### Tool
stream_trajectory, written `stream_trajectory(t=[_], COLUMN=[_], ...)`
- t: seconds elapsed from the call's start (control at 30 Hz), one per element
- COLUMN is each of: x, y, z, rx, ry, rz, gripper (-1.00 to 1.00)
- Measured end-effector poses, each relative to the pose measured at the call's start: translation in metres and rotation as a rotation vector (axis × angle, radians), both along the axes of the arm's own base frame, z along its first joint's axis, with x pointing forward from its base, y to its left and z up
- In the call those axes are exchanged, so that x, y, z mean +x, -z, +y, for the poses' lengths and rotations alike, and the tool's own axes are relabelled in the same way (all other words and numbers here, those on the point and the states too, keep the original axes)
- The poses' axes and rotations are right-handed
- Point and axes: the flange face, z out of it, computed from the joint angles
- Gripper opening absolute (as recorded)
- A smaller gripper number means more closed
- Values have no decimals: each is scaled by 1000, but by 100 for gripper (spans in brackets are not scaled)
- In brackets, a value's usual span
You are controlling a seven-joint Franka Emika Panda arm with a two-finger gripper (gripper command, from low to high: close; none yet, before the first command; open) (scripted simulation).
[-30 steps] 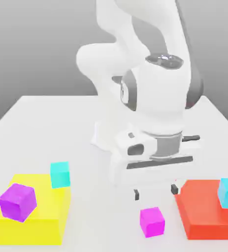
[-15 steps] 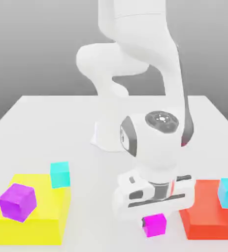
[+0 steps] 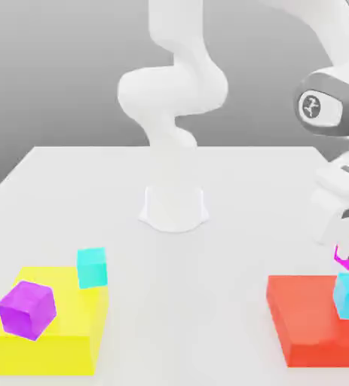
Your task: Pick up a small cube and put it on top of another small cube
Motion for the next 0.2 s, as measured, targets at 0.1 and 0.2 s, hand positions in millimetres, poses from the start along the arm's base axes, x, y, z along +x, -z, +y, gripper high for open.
stream_trajectory(t=[0.1, 0.2], x=[0, 0], y=[35, 35], z=[1, 1], rx=[0, 0], ry=[5, 5], rz=[0, 0], gripper=[100, 100])
